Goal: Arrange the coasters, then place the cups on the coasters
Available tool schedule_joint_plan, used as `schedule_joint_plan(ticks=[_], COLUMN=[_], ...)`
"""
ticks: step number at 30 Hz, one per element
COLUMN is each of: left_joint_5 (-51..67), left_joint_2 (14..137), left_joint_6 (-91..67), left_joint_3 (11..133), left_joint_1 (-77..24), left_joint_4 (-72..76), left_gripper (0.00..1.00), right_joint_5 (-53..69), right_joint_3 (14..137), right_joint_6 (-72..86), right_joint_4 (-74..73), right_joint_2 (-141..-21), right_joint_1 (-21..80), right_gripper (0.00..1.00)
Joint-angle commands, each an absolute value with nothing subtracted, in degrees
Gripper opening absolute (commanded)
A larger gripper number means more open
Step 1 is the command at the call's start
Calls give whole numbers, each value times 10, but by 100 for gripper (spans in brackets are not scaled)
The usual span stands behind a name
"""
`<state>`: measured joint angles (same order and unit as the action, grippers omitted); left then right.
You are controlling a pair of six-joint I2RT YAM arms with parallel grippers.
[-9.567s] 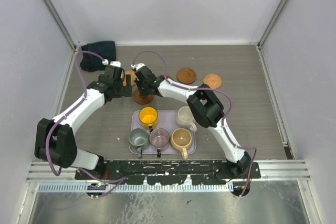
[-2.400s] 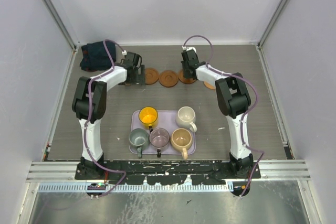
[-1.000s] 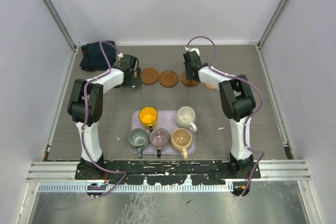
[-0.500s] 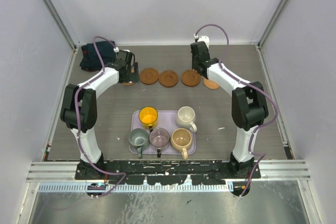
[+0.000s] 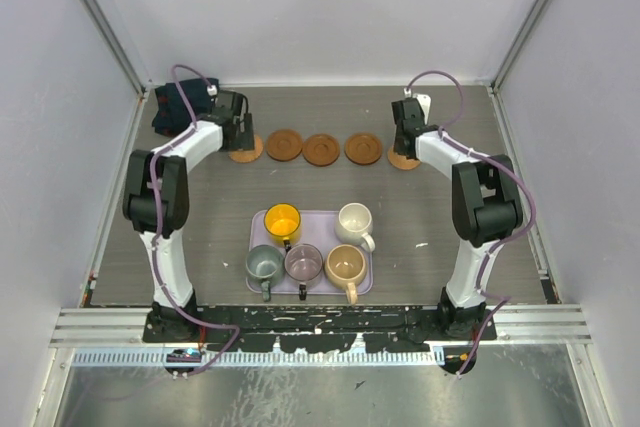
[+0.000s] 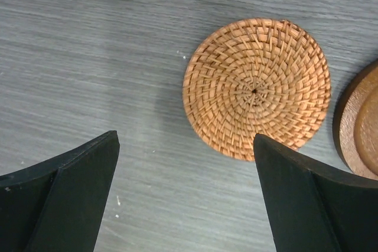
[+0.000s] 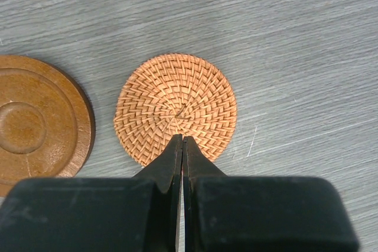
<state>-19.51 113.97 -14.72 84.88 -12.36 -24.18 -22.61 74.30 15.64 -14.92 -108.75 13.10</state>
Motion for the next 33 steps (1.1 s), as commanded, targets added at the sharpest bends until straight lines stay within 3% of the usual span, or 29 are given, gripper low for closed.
schedule_joint_plan(ticks=[1,20,33], left_joint_5=[-213,-272,-265], left_joint_2=[1176,1234,1222], left_joint_6=[-138,-142,-148], left_joint_3=[888,956,936], left_joint_1=[-125,-121,-105], left_joint_4=[-236,-363,-383], left_gripper=[98,98,98], right_joint_5=[-227,-196,-191], right_joint_3=[752,776,785], right_joint_6=[166,172,183], right_joint_4=[-123,-119,-125], right_joint_2=[-1081,-1160,-1175], right_joint_1=[133,102,85], right_gripper=[1,1,1])
